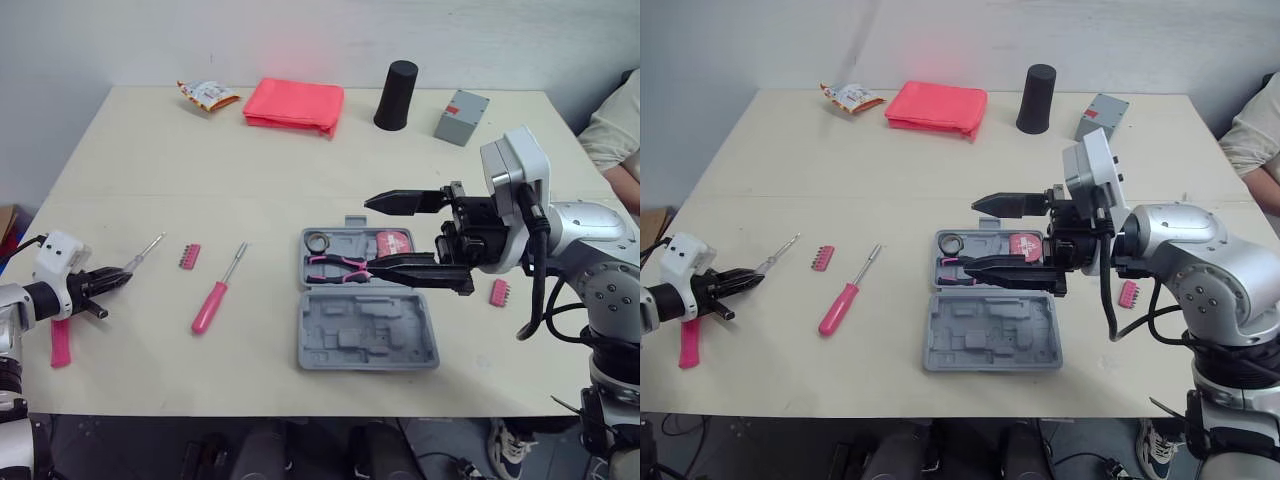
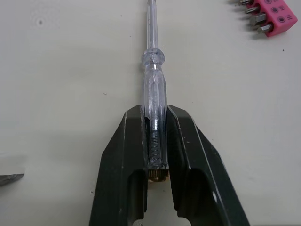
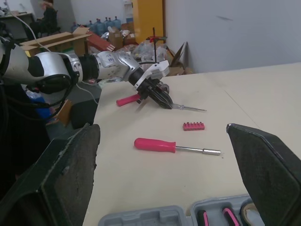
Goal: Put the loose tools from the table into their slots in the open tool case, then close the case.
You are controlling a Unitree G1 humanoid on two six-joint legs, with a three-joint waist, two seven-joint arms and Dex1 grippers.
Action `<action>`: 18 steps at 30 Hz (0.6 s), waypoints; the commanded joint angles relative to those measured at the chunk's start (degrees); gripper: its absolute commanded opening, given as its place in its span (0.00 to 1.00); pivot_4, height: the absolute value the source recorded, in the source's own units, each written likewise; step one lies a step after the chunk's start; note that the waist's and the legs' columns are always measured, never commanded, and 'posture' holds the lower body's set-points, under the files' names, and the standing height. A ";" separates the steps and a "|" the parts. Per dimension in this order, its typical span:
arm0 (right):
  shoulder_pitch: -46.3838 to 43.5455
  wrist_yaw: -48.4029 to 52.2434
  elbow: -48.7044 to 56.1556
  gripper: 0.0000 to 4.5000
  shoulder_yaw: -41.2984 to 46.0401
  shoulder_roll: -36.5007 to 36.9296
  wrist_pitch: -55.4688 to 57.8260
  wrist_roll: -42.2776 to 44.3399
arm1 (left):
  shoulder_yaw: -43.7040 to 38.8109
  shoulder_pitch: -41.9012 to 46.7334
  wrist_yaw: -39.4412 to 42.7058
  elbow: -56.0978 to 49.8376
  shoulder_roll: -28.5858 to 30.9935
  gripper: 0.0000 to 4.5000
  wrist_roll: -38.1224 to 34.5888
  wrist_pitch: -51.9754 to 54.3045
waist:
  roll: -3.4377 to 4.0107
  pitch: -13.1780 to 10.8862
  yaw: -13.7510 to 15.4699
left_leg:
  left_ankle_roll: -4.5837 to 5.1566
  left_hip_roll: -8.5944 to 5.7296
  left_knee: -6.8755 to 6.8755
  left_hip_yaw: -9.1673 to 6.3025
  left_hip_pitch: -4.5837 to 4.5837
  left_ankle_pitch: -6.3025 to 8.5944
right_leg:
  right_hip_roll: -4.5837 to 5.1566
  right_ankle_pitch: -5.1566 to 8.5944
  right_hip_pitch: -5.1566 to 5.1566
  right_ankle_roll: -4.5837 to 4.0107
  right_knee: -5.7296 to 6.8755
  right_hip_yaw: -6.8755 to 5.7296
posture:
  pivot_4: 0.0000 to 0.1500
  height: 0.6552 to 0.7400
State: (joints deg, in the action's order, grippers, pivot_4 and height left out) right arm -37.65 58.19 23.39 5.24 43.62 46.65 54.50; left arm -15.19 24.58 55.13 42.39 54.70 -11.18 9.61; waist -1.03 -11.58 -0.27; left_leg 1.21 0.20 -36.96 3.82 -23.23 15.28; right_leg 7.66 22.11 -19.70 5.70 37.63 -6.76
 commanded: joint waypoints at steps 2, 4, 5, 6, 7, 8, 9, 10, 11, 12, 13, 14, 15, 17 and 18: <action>1.27 0.92 2.25 1.00 3.96 4.22 0.99 1.87 | -2.91 -3.93 2.72 -16.70 3.62 0.01 -3.67 3.82 | -0.12 -0.07 -0.06 | 0.02 0.01 -0.01 -0.01 -0.07 0.01 | -0.01 0.00 0.01 0.00 0.01 -0.01 | 1.00 0.95; 2.60 1.64 2.17 1.00 4.80 6.22 1.05 1.47 | -1.56 -6.23 5.34 -28.82 4.93 0.01 -5.48 6.85 | -0.16 -0.09 0.07 | 0.05 0.01 -0.02 -0.03 -0.10 0.03 | 0.01 -0.01 0.06 0.00 -0.07 0.00 | 1.00 0.95; 4.16 2.78 2.13 1.00 4.96 7.80 0.43 0.22 | -0.61 -7.03 6.18 -33.61 5.48 0.01 -5.92 8.11 | -0.16 -0.09 0.22 | 0.06 0.00 -0.02 -0.06 -0.10 0.04 | 0.02 -0.01 0.09 0.00 -0.13 0.00 | 1.00 0.95; 5.28 3.58 2.09 1.00 4.99 8.94 -0.13 -0.63 | 1.58 -7.07 7.36 -39.40 6.01 0.01 -6.58 10.22 | -0.16 -0.09 0.26 | 0.08 -0.03 -0.02 -0.09 -0.11 0.06 | 0.06 -0.01 0.13 0.00 -0.21 0.00 | 1.00 0.95; 6.49 4.47 2.02 1.00 4.87 10.13 -0.81 -1.63 | 4.37 -6.21 8.18 -44.78 6.26 0.01 -7.15 12.84 | -0.16 -0.09 0.33 | 0.11 -0.05 -0.01 -0.09 -0.09 0.07 | 0.09 -0.02 0.17 0.00 -0.27 0.01 | 1.00 0.95; 7.67 5.06 1.85 1.00 4.57 11.20 -1.67 -3.03 | 7.83 -3.81 7.99 -49.74 5.10 0.01 -7.25 14.92 | -0.06 -0.14 0.53 | 0.13 -0.09 -0.01 -0.10 -0.10 0.09 | 0.11 -0.02 0.19 0.00 -0.47 0.01 | 1.00 0.95; 8.33 5.32 1.75 1.00 4.33 11.83 -2.28 -3.87 | 10.09 -2.06 7.67 -52.96 4.28 0.01 -7.30 16.51 | 0.01 -0.18 0.54 | 0.15 -0.10 0.00 -0.10 -0.10 0.10 | 0.10 -0.06 0.29 0.09 -0.63 0.01 | 1.00 0.95; 9.27 5.69 1.69 1.00 4.41 12.42 -2.53 -4.34 | 13.04 0.89 7.47 -55.87 3.05 0.01 -7.69 19.52 | 0.04 -0.20 0.53 | 0.17 -0.14 0.00 -0.08 -0.10 0.10 | 0.10 -0.09 0.28 0.13 -0.64 0.04 | 1.00 0.95; 9.79 5.90 1.68 1.00 4.48 12.70 -2.62 -4.54 | 14.83 2.87 7.34 -57.59 2.31 0.01 -7.97 21.84 | 0.04 -0.20 0.48 | 0.20 -0.15 -0.01 -0.03 -0.10 0.09 | 0.07 -0.12 0.29 0.19 -0.66 0.08 | 1.00 0.95; 11.19 6.40 1.87 1.00 4.79 13.39 -2.96 -5.07 | 17.64 6.01 8.00 -59.30 1.33 0.01 -8.20 24.47 | 0.04 -0.20 0.37 | 0.21 -0.13 -0.02 -0.02 -0.11 0.07 | -0.01 -0.13 0.29 0.22 -0.66 0.08 | 1.00 0.95; 12.18 6.78 2.01 1.00 5.00 13.89 -3.26 -5.49 | 19.61 8.23 8.42 -60.46 0.67 0.01 -8.32 26.35 | 0.04 -0.20 0.30 | 0.19 -0.11 -0.01 -0.01 -0.12 0.06 | -0.04 -0.14 0.28 0.22 -0.66 0.08 | 1.00 0.95; 13.53 7.13 2.31 1.00 5.33 14.48 -3.58 -5.99 | 21.76 10.52 8.97 -61.18 0.03 0.01 -8.28 28.22 | 0.03 -0.21 0.22 | 0.17 -0.09 -0.02 0.00 -0.11 0.02 | -0.11 -0.14 0.28 0.22 -0.65 0.09 | 1.00 0.95; 15.59 7.78 2.58 1.00 6.01 15.36 -3.72 -6.38 | 24.82 13.19 9.68 -61.82 -0.97 0.01 -7.77 30.13 | 0.04 -0.21 0.16 | 0.14 -0.04 -0.01 0.04 -0.12 -0.02 | -0.19 -0.13 0.27 0.22 -0.64 0.09 | 1.00 0.95; 18.98 8.66 2.98 1.00 7.22 16.62 -3.91 -6.87 | 29.28 17.12 10.42 -62.49 -3.15 0.01 -7.52 33.15 | 0.05 -0.21 0.27 | 0.11 0.02 0.05 0.08 -0.11 -0.06 | -0.27 -0.13 0.26 0.22 -0.58 0.11 | 1.00 0.95; 20.88 8.90 3.06 1.00 7.90 17.05 -4.42 -7.51 | 31.61 19.24 9.93 -62.79 -5.21 0.01 -7.92 36.33 | 0.06 -0.22 0.45 | 0.11 0.03 0.04 0.08 -0.11 -0.06 | -0.29 -0.13 0.27 0.22 -0.58 0.10 | 1.00 0.95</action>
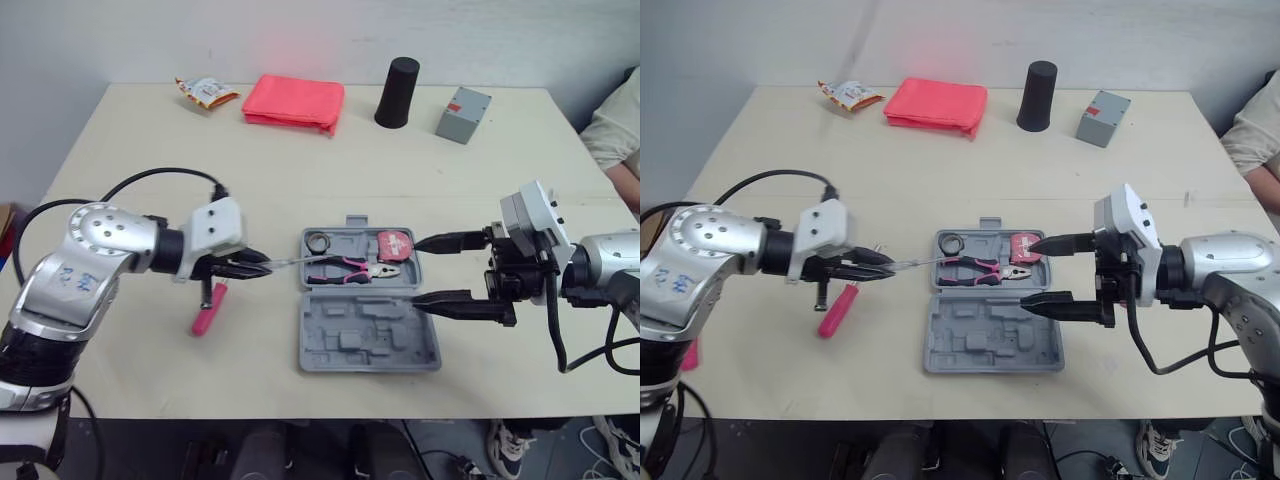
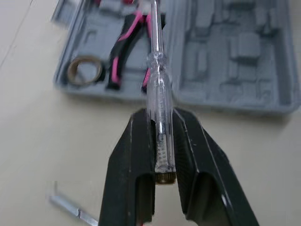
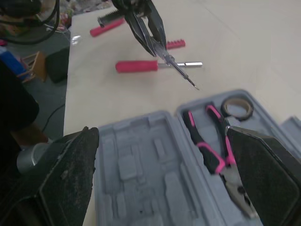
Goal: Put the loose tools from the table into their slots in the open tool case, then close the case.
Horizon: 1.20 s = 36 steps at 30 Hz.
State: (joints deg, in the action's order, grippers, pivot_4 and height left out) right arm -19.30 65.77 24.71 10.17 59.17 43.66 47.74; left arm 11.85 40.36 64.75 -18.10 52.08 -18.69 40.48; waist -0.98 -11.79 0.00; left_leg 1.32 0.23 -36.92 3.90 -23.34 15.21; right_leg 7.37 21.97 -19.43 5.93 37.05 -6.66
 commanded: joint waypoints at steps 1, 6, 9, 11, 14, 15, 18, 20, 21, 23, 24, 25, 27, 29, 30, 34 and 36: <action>3.74 1.33 1.91 1.00 3.38 1.71 -1.81 -1.15 | 5.92 4.80 -0.08 -2.53 -3.90 0.01 -0.77 7.81 | 0.00 -0.01 0.34 | 0.02 -0.01 -0.01 -0.02 -0.01 -0.01 | 0.00 0.00 0.01 0.00 0.00 -0.01 | 1.00 0.95; 9.42 0.06 2.98 1.00 5.81 0.97 -2.45 -1.82 | 17.79 11.25 0.86 -3.30 -6.83 0.01 3.90 12.81 | -0.01 -0.01 0.71 | 0.09 -0.08 -0.13 -0.05 -0.04 -0.04 | 0.04 -0.02 0.06 0.03 -0.16 0.05 | 1.00 0.95; 11.06 -0.27 3.65 1.00 6.37 0.71 -2.78 -1.81 | 21.27 13.62 -2.50 0.52 -9.51 0.01 8.95 10.50 | 0.00 -0.01 1.17 | 0.10 -0.07 -0.15 -0.06 -0.04 -0.06 | 0.03 -0.02 0.05 0.03 -0.15 0.07 | 1.00 0.95; 11.23 -1.47 3.69 1.00 6.29 -0.29 -2.98 -1.61 | 23.10 14.45 -3.03 2.44 -11.72 0.01 10.42 10.30 | -0.01 -0.01 1.50 | 0.11 -0.07 -0.17 -0.08 -0.02 -0.06 | 0.04 -0.02 0.08 0.03 -0.14 0.06 | 1.00 0.95; 11.51 -2.48 4.02 1.00 5.98 -1.21 -3.35 -1.67 | 24.17 14.75 -3.13 3.39 -14.10 0.01 11.44 10.53 | -0.01 -0.01 1.56 | 0.12 -0.11 -0.19 -0.13 -0.06 -0.07 | 0.05 -0.02 0.10 0.03 -0.16 0.02 | 1.00 0.95; 11.60 -2.65 4.00 1.00 5.91 -1.38 -3.57 -1.95 | 24.08 14.86 -3.16 3.73 -14.81 0.01 11.39 10.98 | -0.01 -0.01 1.57 | 0.12 -0.12 -0.18 -0.15 -0.09 -0.07 | 0.06 -0.02 0.08 0.03 -0.16 0.01 | 1.00 0.95; 11.52 -3.32 3.58 1.00 5.87 -1.56 -4.06 -2.66 | 24.09 15.41 -3.13 5.23 -16.13 0.01 11.82 11.42 | -0.01 -0.01 1.54 | 0.13 -0.12 -0.20 -0.19 -0.10 -0.07 | 0.06 -0.02 0.09 0.03 -0.17 -0.03 | 1.00 0.95; 11.81 -3.35 3.38 1.00 6.17 -1.39 -4.36 -2.87 | 24.69 15.71 -3.61 6.72 -17.09 0.01 12.93 10.88 | -0.01 -0.01 1.57 | 0.13 -0.12 -0.20 -0.19 -0.10 -0.08 | 0.05 -0.02 0.09 0.03 -0.16 -0.04 | 1.00 0.95; 12.11 -3.28 3.39 1.00 6.45 -1.29 -4.48 -2.86 | 24.96 15.88 -4.04 7.38 -17.62 0.01 13.48 11.12 | -0.01 -0.01 1.59 | 0.14 -0.12 -0.21 -0.20 -0.09 -0.09 | 0.05 -0.02 0.10 0.03 -0.16 -0.04 | 1.00 0.95; 12.69 -3.27 3.50 1.00 6.94 -1.14 -4.62 -2.93 | 25.24 15.95 -4.35 7.93 -18.25 0.01 14.24 11.41 | -0.01 -0.01 1.59 | 0.16 -0.14 -0.22 -0.21 -0.09 -0.10 | 0.06 -0.02 0.12 0.03 -0.16 -0.06 | 1.00 0.95; 12.92 -3.30 3.54 1.00 7.13 -1.08 -4.66 -3.00 | 25.33 15.93 -4.37 8.01 -18.42 0.01 14.51 11.39 | -0.01 -0.01 1.59 | 0.16 -0.15 -0.21 -0.21 -0.09 -0.10 | 0.07 -0.02 0.12 0.03 -0.16 -0.05 | 1.00 0.95; 13.42 -3.29 3.60 1.00 7.49 -1.01 -4.75 -3.12 | 25.39 15.79 -4.78 7.77 -18.79 0.01 14.71 12.14 | -0.01 -0.01 1.59 | 0.16 -0.16 -0.20 -0.22 -0.09 -0.10 | 0.08 -0.02 0.12 0.03 -0.16 -0.06 | 1.00 0.95; 14.22 -3.40 3.81 1.00 8.08 -1.00 -4.78 -3.21 | 25.77 15.32 -4.90 6.47 -18.95 0.01 14.89 13.34 | -0.01 -0.01 1.59 | 0.16 -0.16 -0.20 -0.23 -0.10 -0.10 | 0.07 -0.02 0.12 0.04 -0.16 -0.08 | 1.00 0.95; 14.71 -3.51 4.05 1.00 8.50 -1.12 -4.71 -3.16 | 25.96 14.87 -4.88 5.23 -18.93 0.01 14.72 14.75 | -0.01 -0.01 1.55 | 0.16 -0.16 -0.21 -0.24 -0.09 -0.11 | 0.07 -0.02 0.15 0.04 -0.16 -0.08 | 1.00 0.95; 14.87 -3.57 4.15 1.00 8.65 -1.20 -4.66 -3.09 | 26.00 14.74 -5.05 5.02 -19.03 0.01 14.76 15.23 | -0.01 -0.01 1.56 | 0.16 -0.16 -0.22 -0.25 -0.08 -0.11 | 0.08 -0.02 0.16 0.04 -0.15 -0.08 | 1.00 0.95; 15.97 -4.15 4.82 1.00 9.35 -1.79 -4.77 -2.66 | 26.16 14.39 -5.27 3.82 -19.59 0.01 14.28 16.55 | -0.01 -0.01 1.58 | 0.16 -0.16 -0.23 -0.27 -0.07 -0.11 | 0.09 -0.02 0.19 0.04 -0.16 -0.08 | 1.00 0.95; 15.93 -4.46 4.78 1.00 9.38 -1.91 -4.76 -2.51 | 26.17 14.34 -5.19 2.69 -19.71 0.01 13.89 17.59 | -0.01 -0.01 1.56 | 0.16 -0.16 -0.22 -0.28 -0.07 -0.11 | 0.09 -0.02 0.19 0.04 -0.17 -0.08 | 1.00 0.95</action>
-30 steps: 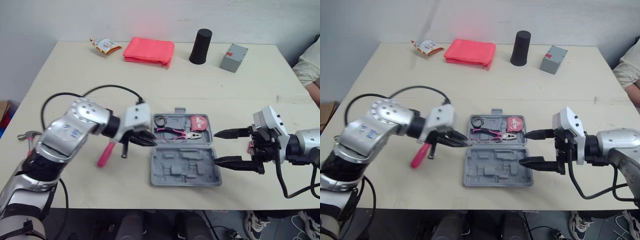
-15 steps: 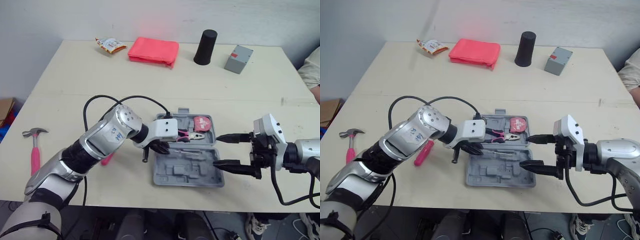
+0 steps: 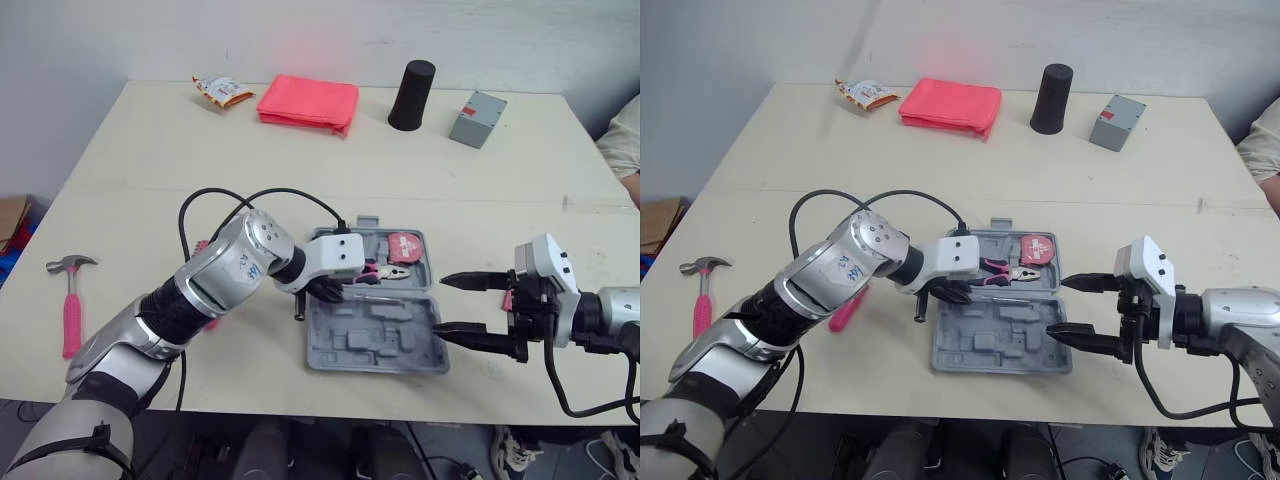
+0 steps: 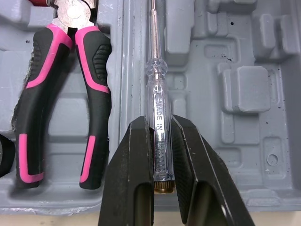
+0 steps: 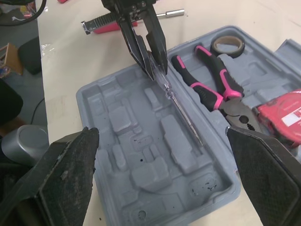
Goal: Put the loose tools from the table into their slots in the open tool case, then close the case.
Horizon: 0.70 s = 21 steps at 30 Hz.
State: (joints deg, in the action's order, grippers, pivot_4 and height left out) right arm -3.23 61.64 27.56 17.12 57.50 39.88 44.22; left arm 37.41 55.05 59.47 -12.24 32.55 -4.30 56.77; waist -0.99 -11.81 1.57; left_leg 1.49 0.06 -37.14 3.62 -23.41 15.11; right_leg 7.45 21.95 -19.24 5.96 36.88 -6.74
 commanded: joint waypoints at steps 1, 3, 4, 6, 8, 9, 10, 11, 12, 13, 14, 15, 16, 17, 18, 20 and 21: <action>-0.30 -0.35 1.82 1.00 2.37 -0.25 -0.95 1.01 | 0.72 -0.38 0.07 -3.32 -0.13 0.01 -0.40 1.45 | 0.00 0.00 -0.01 | 0.00 -0.01 0.01 0.00 0.00 0.00 | 0.00 0.00 0.00 0.00 0.00 0.00 | 1.00 0.95; -0.38 -0.24 1.73 1.00 2.27 -0.23 -1.01 0.89 | 1.10 -0.62 -0.17 -3.14 0.15 0.01 0.13 1.15 | 0.00 0.00 -0.01 | 0.00 0.00 0.00 -0.01 0.00 0.00 | -0.01 0.00 0.00 0.00 0.01 -0.01 | 1.00 0.95; -0.38 -0.21 1.66 1.00 2.23 -0.25 -1.05 0.80 | 1.26 -0.75 -0.26 -3.13 0.27 0.01 0.24 1.24 | 0.00 0.00 -0.01 | 0.00 0.00 0.00 -0.01 0.01 0.00 | -0.01 0.00 0.02 0.00 0.00 -0.01 | 1.00 0.95; -0.36 -0.20 1.56 1.00 2.22 -0.29 -1.05 0.74 | 1.47 -0.93 -0.46 -3.12 0.37 0.01 0.40 1.24 | 0.00 0.00 -0.01 | 0.00 0.00 0.00 -0.02 0.02 0.00 | -0.01 0.00 0.04 0.00 0.00 -0.01 | 1.00 0.95; -0.28 -0.25 1.60 1.00 2.28 -0.35 -0.97 0.82 | 1.59 -0.94 -0.70 -2.94 0.28 0.01 0.51 1.16 | 0.00 0.00 0.00 | 0.00 0.00 0.00 -0.02 0.03 0.00 | 0.00 0.00 0.05 0.00 -0.01 -0.01 | 1.00 0.95; -0.19 -0.25 1.66 1.00 2.36 -0.39 -0.88 0.97 | 1.71 -0.85 -0.96 -2.55 0.13 0.01 0.74 1.00 | 0.00 0.00 0.01 | 0.00 0.00 0.00 -0.03 0.02 0.00 | 0.00 0.00 0.04 0.00 -0.01 -0.02 | 1.00 0.95; -0.12 -0.26 1.73 1.00 2.42 -0.43 -0.83 1.06 | 1.79 -0.74 -1.22 -2.05 -0.06 0.01 0.99 0.73 | 0.00 0.00 0.01 | 0.00 -0.01 0.00 -0.03 0.02 0.00 | -0.01 0.00 0.04 0.00 -0.01 -0.02 | 1.00 0.95; -0.06 -0.24 1.77 1.00 2.46 -0.43 -0.83 1.10 | 1.91 -0.57 -1.42 -1.49 -0.20 0.01 1.17 0.70 | 0.00 0.00 0.01 | 0.00 -0.01 0.00 -0.04 0.02 0.00 | 0.00 0.00 0.06 0.00 -0.01 -0.02 | 1.00 0.95; -0.06 -0.26 1.79 1.00 2.50 -0.45 -0.80 1.17 | 2.00 -0.43 -1.47 -1.12 -0.28 0.01 1.28 0.51 | 0.00 0.00 0.02 | 0.00 -0.02 -0.01 -0.04 0.02 0.00 | 0.00 0.00 0.06 0.00 0.00 -0.03 | 1.00 0.95; -0.09 -0.30 1.80 1.00 2.55 -0.48 -0.75 1.28 | 2.02 -0.36 -1.46 -0.96 -0.34 0.01 1.31 0.34 | 0.00 0.00 0.02 | 0.00 -0.02 -0.01 -0.06 0.03 0.00 | 0.00 0.00 0.08 0.00 -0.01 -0.05 | 1.00 0.95; -0.19 -0.39 1.83 1.00 2.67 -0.57 -0.57 1.62 | 2.02 -0.27 -1.40 -0.98 -0.44 0.01 1.25 0.22 | 0.00 0.00 0.02 | 0.00 -0.02 -0.02 -0.06 0.03 0.00 | 0.00 0.00 0.09 0.00 -0.01 -0.05 | 1.00 0.95; -0.27 -0.47 1.85 1.00 2.76 -0.63 -0.42 1.88 | 2.05 -0.22 -1.30 -1.09 -0.52 0.01 1.20 0.02 | 0.00 0.00 0.02 | 0.00 -0.02 -0.02 -0.07 0.03 0.00 | 0.00 0.00 0.10 0.00 -0.02 -0.06 | 1.00 0.95; -0.37 -0.57 1.87 1.00 2.75 -0.68 -0.33 2.02 | 2.05 -0.21 -1.20 -1.23 -0.57 0.01 1.15 -0.28 | 0.00 0.00 0.02 | 0.00 -0.02 -0.02 -0.08 0.04 0.00 | 0.00 0.00 0.12 0.00 -0.02 -0.07 | 1.00 0.95; -0.39 -0.59 1.92 1.00 2.73 -0.69 -0.32 2.07 | 2.12 -0.21 -1.06 -1.44 -0.58 0.01 1.14 -0.59 | 0.00 0.00 0.02 | 0.00 -0.02 -0.01 -0.09 0.05 0.00 | 0.00 0.00 0.15 0.00 -0.03 -0.09 | 1.00 0.95; -0.34 -0.62 2.05 1.00 2.78 -0.65 -0.37 2.04 | 2.03 -0.10 -0.68 -1.84 -0.47 0.01 0.96 -0.93 | 0.00 0.00 0.02 | 0.00 -0.02 -0.02 -0.10 0.06 0.00 | 0.00 0.00 0.17 0.00 -0.04 -0.10 | 1.00 0.95; -0.26 -0.71 2.89 1.00 3.23 -0.42 -0.10 2.71 | 1.21 0.68 -0.20 -3.05 -0.45 0.22 0.24 0.07 | 0.00 0.00 0.02 | 0.00 -0.02 -0.02 -0.13 0.07 0.00 | 0.00 0.00 0.21 0.00 -0.05 -0.12 | 1.00 0.95; -0.30 -0.80 3.28 1.00 3.47 -0.33 0.19 3.25 | 0.82 1.02 -0.10 -3.50 -0.49 0.28 -0.01 0.49 | 0.00 0.00 0.02 | 0.00 -0.03 -0.02 -0.14 0.07 0.00 | 0.00 0.00 0.21 0.00 -0.05 -0.13 | 1.00 0.95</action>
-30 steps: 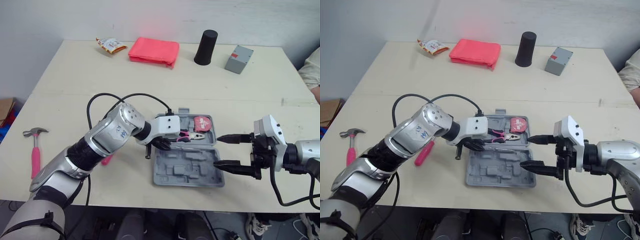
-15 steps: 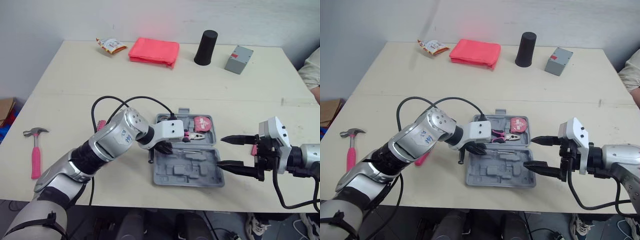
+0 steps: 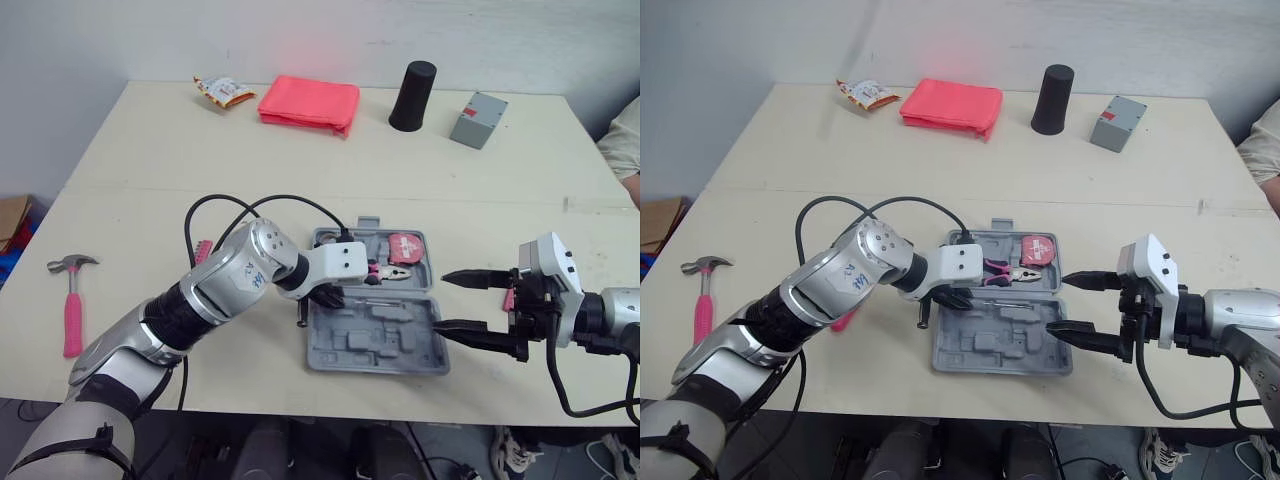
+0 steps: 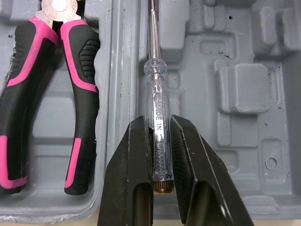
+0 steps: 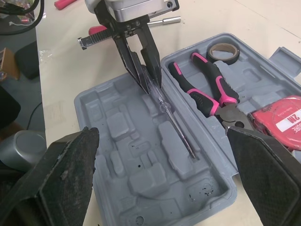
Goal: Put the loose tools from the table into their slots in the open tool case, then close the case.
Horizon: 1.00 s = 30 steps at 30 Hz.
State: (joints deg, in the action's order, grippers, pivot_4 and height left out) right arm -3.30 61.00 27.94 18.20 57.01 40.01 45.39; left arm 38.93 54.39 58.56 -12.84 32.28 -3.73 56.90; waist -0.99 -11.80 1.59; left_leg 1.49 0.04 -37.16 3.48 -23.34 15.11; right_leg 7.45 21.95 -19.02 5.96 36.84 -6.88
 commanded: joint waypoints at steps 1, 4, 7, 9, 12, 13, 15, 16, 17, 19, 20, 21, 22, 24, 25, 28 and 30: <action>-0.55 -0.52 3.39 1.00 2.93 0.16 0.79 3.32 | -1.46 2.44 0.71 -3.38 -0.35 0.39 -0.78 0.79 | 0.00 0.00 0.00 | 0.00 0.00 0.00 0.00 0.00 0.00 | 0.00 0.00 0.00 0.00 0.00 0.00 | 1.00 0.95; -0.64 -0.84 3.80 1.00 3.75 0.46 1.59 4.69 | -2.91 4.29 0.81 -3.85 -0.07 0.70 -1.22 1.27 | 0.00 0.00 0.00 | 0.00 0.00 -0.02 -0.05 0.00 0.00 | 0.00 0.00 0.04 0.00 -0.02 -0.03 | 1.00 0.95; 0.53 -0.47 3.05 1.00 3.73 0.68 0.90 3.15 | -5.08 4.73 1.80 -4.21 0.85 0.80 -2.41 0.00 | 0.00 0.00 -0.01 | 0.00 -0.01 0.00 -0.07 0.02 0.00 | 0.00 0.00 0.10 0.00 -0.07 -0.05 | 1.00 0.95; 1.67 -0.14 2.64 1.00 3.62 0.56 0.10 1.88 | -10.28 1.88 0.79 -3.09 -1.02 0.80 -4.84 -4.33 | 0.00 0.00 -0.04 | 0.00 0.00 0.01 -0.08 0.06 0.00 | -0.01 0.00 0.15 0.00 -0.08 -0.07 | 1.00 0.95; 2.20 -0.30 2.51 1.00 3.71 0.15 -0.10 1.70 | -18.18 -4.58 0.14 0.43 -4.50 0.80 -9.25 -14.04 | 0.04 0.02 -0.07 | 0.00 0.00 -0.01 -0.12 0.06 0.00 | 0.01 0.00 0.19 0.00 -0.08 -0.11 | 1.00 0.95; 2.17 -0.32 2.47 1.00 3.73 0.11 -0.05 1.75 | -19.95 -6.11 0.46 1.35 -5.30 0.80 -10.36 -16.49 | 0.05 0.03 -0.09 | 0.00 -0.01 0.00 -0.12 0.11 0.00 | 0.02 -0.01 0.25 0.02 -0.10 -0.13 | 1.00 0.95; 2.11 -0.62 2.45 1.00 3.29 -0.37 -0.03 1.77 | -24.18 -11.94 3.29 5.23 -6.50 0.68 -14.53 -20.28 | 0.07 0.04 -0.16 | 0.00 0.02 -0.03 -0.18 0.12 0.00 | 0.01 -0.01 0.28 0.02 -0.20 -0.19 | 1.00 0.95; 2.10 -0.69 2.42 1.00 3.14 -0.51 -0.04 1.77 | -25.10 -13.53 3.67 6.66 -6.86 0.60 -15.36 -21.46 | 0.09 0.05 -0.21 | 0.00 0.01 -0.02 -0.18 0.16 0.00 | 0.02 -0.02 0.32 0.02 -0.22 -0.22 | 1.00 0.95; 1.87 -0.85 2.29 1.00 2.72 -0.72 -0.07 1.67 | -25.86 -15.06 2.37 8.58 -8.02 0.52 -15.13 -23.39 | 0.08 0.04 -0.18 | 0.00 0.01 -0.02 -0.19 0.21 0.00 | 0.02 -0.02 0.36 0.02 -0.22 -0.24 | 1.00 0.95; 1.46 -0.90 1.96 1.00 2.15 -0.95 -0.12 1.47 | -25.76 -17.07 1.43 10.62 -9.16 0.29 -14.19 -26.60 | 0.07 0.04 -0.04 | 0.00 -0.01 -0.05 -0.27 0.17 0.00 | 0.02 -0.02 0.38 0.02 -0.25 -0.34 | 1.00 0.95; 1.25 -0.86 1.71 1.00 1.89 -1.07 -0.19 1.31 | -25.29 -18.21 1.37 11.51 -9.45 0.20 -13.47 -28.39 | 0.07 0.04 0.07 | 0.00 -0.02 -0.07 -0.29 0.15 0.00 | 0.04 -0.02 0.39 0.04 -0.25 -0.35 | 1.00 0.95; 1.05 -0.82 1.43 1.00 1.68 -1.14 -0.26 1.15 | -24.90 -19.10 1.04 12.27 -9.81 0.09 -12.85 -29.90 | 0.07 0.04 0.16 | 0.01 -0.05 -0.08 -0.34 0.12 0.00 | 0.05 -0.05 0.42 0.08 -0.31 -0.38 | 1.00 0.95; 0.86 -0.80 1.13 1.00 1.49 -1.18 -0.36 1.00 | -24.31 -19.83 0.53 12.97 -10.16 0.01 -12.10 -31.01 | 0.07 0.04 0.27 | 0.03 -0.11 -0.08 -0.36 0.12 0.01 | 0.09 -0.06 0.44 0.10 -0.32 -0.41 | 1.00 0.95; 0.56 -0.87 0.64 1.00 1.21 -1.21 -0.50 0.81 | -22.89 -20.60 0.54 13.73 -10.27 0.01 -10.43 -33.75 | 0.07 0.04 0.33 | 0.05 -0.17 -0.08 -0.41 0.10 0.01 | 0.10 -0.09 0.48 0.16 -0.36 -0.46 | 1.00 0.95; 0.46 -0.90 0.51 1.00 1.11 -1.22 -0.54 0.73 | -22.32 -20.73 0.43 14.04 -10.32 0.01 -9.67 -34.41 | 0.07 0.04 0.34 | 0.06 -0.18 -0.07 -0.42 0.07 0.01 | 0.10 -0.11 0.49 0.18 -0.38 -0.47 | 1.00 0.95; 0.41 -0.78 0.21 1.00 0.72 -1.10 -0.78 0.14 | -20.81 -20.76 -0.10 15.50 -10.51 0.01 -8.08 -34.34 | 0.08 0.04 0.36 | 0.10 -0.19 -0.07 -0.43 0.07 -0.02 | 0.10 -0.12 0.50 0.21 -0.40 -0.51 | 1.00 0.95; 0.25 -0.71 -0.07 1.00 0.50 -1.07 -0.88 -0.21 | -20.25 -20.81 -0.11 16.16 -10.75 0.01 -7.53 -35.17 | 0.07 0.04 0.33 | 0.10 -0.18 -0.07 -0.43 0.08 -0.02 | 0.10 -0.12 0.51 0.21 -0.40 -0.51 | 1.00 0.95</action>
State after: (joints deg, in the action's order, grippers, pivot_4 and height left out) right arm -2.67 60.24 27.52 18.35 55.86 40.02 45.16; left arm 18.29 33.40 58.54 3.44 22.18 -11.92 23.04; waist -0.91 -11.76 1.92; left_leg 1.59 -0.15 -37.22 3.04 -23.26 15.08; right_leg 7.55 21.83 -18.51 6.17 36.43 -7.39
